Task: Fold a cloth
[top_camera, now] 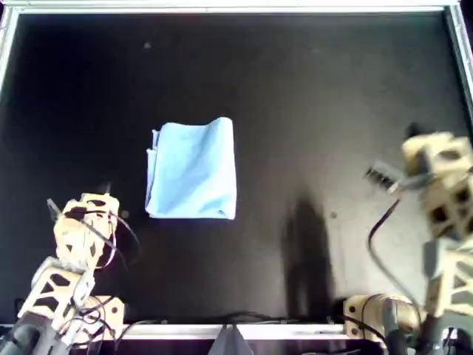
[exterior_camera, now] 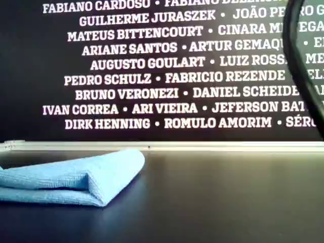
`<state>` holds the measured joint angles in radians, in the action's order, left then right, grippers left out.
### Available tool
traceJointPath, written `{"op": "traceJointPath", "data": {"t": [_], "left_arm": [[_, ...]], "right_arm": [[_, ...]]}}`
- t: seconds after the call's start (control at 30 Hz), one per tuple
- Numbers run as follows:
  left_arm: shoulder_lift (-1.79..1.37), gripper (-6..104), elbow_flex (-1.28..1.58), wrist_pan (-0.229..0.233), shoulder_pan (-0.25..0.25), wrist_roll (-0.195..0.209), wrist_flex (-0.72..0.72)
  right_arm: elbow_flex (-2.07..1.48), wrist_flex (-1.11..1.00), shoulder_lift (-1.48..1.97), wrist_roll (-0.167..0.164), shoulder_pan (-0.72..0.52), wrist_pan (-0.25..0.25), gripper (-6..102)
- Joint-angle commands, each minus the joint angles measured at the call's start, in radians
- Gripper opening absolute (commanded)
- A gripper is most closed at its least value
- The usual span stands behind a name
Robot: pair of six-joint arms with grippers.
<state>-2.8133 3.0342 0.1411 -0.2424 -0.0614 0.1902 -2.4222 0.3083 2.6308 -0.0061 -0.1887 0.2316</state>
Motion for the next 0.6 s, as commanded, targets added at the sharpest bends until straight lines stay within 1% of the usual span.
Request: {"op": "traceJointPath", "data": {"t": [0.0, 0.07, 0.1, 0.13, 0.2, 0.37, 0.4, 0.47, 0.5, 0.57], "left_arm": [[-0.023, 95, -0.023, 0.006, 0.084, 0.005, -0.012], [-0.023, 95, -0.023, 0.005, 0.141, 0.006, -0.012], [-0.023, 95, -0.023, 0.005, 0.164, 0.006, -0.012], [-0.023, 95, -0.023, -0.006, 0.181, 0.006, -0.012], [-0.023, 95, -0.020, -0.011, 0.189, 0.006, -0.011], [-0.021, 94, -0.008, -0.011, 0.189, 0.006, -0.011], [-0.021, 94, -0.014, -0.011, 0.189, 0.006, -0.011], [-0.021, 95, -0.021, -0.011, 0.189, 0.008, -0.011], [-0.021, 95, -0.023, -0.011, 0.189, 0.008, -0.011], [-0.021, 95, -0.020, -0.011, 0.189, 0.008, -0.009]], "right_arm": [[-0.089, -0.126, 0.032, -0.002, -0.014, -0.008, -1], [-0.132, -0.181, 0.029, -0.003, -0.005, -0.008, -1], [-0.155, -0.209, 0.031, -0.003, -0.003, -0.008, -1], [-0.176, -0.225, 0.031, -0.002, -0.009, -0.009, -1], [-0.224, -0.249, 0.031, -0.003, -0.017, -0.009, -1], [-0.403, -0.273, 0.121, -0.002, -0.017, -0.011, -1], [-0.437, -0.295, 0.167, -0.002, -0.017, -0.011, -1], [-0.514, -0.336, 0.298, 0.011, -0.017, -0.011, -1], [-0.558, -0.356, 0.359, 0.006, -0.017, -0.011, -1], [-0.617, -0.370, 0.489, 0.012, -0.017, -0.011, -1]]}}
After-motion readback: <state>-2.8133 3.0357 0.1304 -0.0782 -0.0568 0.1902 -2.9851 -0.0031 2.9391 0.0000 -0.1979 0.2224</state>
